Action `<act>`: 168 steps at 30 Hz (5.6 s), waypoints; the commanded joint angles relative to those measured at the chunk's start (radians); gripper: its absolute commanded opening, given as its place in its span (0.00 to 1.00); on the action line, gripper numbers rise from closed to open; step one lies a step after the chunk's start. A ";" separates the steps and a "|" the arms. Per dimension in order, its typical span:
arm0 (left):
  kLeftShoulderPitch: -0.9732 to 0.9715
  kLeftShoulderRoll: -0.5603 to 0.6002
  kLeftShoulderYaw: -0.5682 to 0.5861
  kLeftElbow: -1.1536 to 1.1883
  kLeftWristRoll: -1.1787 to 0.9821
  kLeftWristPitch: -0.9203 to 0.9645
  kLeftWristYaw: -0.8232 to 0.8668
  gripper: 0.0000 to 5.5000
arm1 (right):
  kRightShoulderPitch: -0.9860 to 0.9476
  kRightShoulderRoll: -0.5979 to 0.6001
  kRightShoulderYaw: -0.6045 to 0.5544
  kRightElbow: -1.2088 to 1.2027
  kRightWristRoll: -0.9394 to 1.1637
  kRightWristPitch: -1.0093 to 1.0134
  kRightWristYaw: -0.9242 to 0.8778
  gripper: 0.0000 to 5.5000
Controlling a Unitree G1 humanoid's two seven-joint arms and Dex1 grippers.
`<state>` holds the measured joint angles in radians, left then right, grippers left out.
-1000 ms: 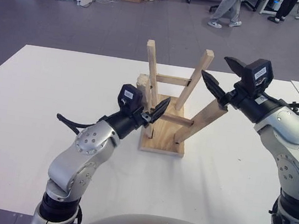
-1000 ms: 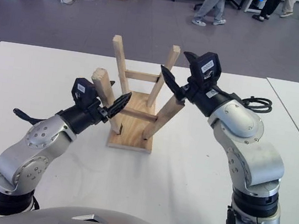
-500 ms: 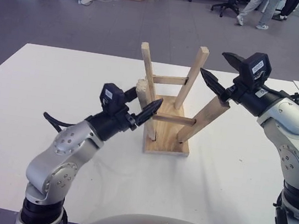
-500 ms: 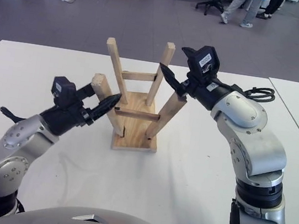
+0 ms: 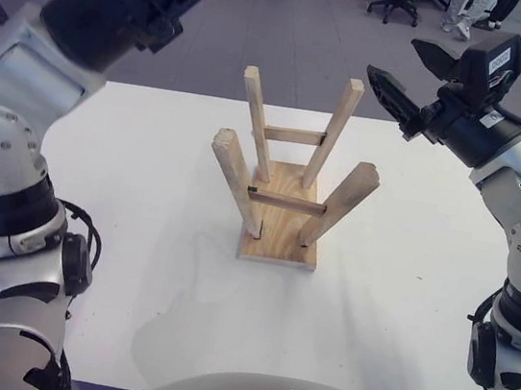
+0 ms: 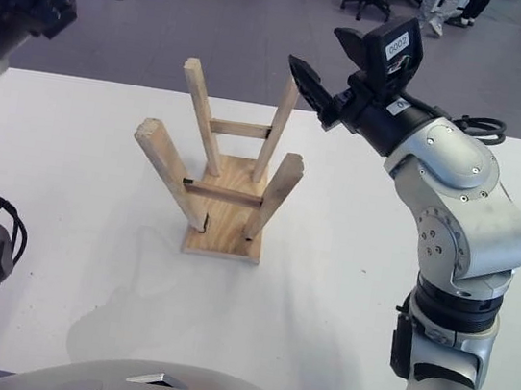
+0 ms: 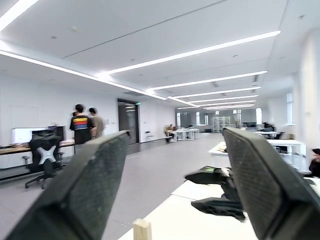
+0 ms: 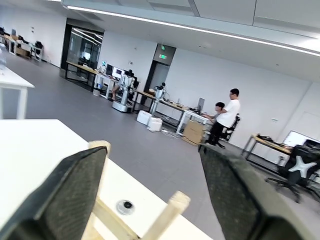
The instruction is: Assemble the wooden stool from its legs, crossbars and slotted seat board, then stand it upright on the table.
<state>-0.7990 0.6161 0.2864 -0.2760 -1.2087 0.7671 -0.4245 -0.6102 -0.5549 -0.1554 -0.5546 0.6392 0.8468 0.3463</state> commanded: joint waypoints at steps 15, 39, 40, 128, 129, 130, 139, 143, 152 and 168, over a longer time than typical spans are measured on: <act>0.429 -0.168 -0.378 0.094 0.463 -0.308 -0.233 0.62 | 0.333 0.042 0.075 -0.047 0.135 0.139 -0.091 0.62; 1.130 0.128 -0.068 0.070 0.722 -0.322 -0.359 0.62 | 0.517 -0.016 0.446 0.294 -0.252 -0.454 0.558 0.62; 1.139 0.128 -0.071 0.054 0.729 -0.318 -0.361 0.62 | 0.561 -0.046 0.412 0.255 -0.253 -0.441 0.546 0.62; 0.476 0.155 -0.542 0.247 0.957 -0.491 -0.850 0.56 | 0.369 -0.244 0.316 0.517 -0.354 -0.539 0.923 0.40; 0.484 0.160 -0.543 0.233 0.939 -0.478 -0.874 0.52 | 0.361 -0.236 0.317 0.525 -0.352 -0.544 0.923 0.36; 0.490 0.166 -0.545 0.222 0.929 -0.468 -0.896 0.51 | 0.353 -0.229 0.317 0.532 -0.350 -0.549 0.922 0.35; 0.465 0.163 -0.536 0.233 0.907 -0.497 -0.975 0.27 | 0.330 -0.195 0.271 0.483 -0.243 -0.489 0.971 0.28; 0.367 0.138 -0.418 0.186 0.736 -0.364 -0.980 0.25 | 0.175 -0.188 0.219 0.468 -0.091 -0.274 1.013 0.28; -0.130 0.190 -0.168 0.260 -0.016 0.808 -0.893 0.25 | -0.555 -0.382 0.301 0.788 0.438 0.765 1.252 0.28; 0.030 0.367 -0.549 0.691 -0.763 0.772 -0.287 0.24 | -0.160 -0.597 0.604 0.872 1.330 0.721 0.643 0.40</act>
<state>-0.7126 1.0335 -0.2258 0.3202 -1.9166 1.5139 -0.7799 -0.8066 -1.1528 0.4288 0.2969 1.8318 1.5771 1.0917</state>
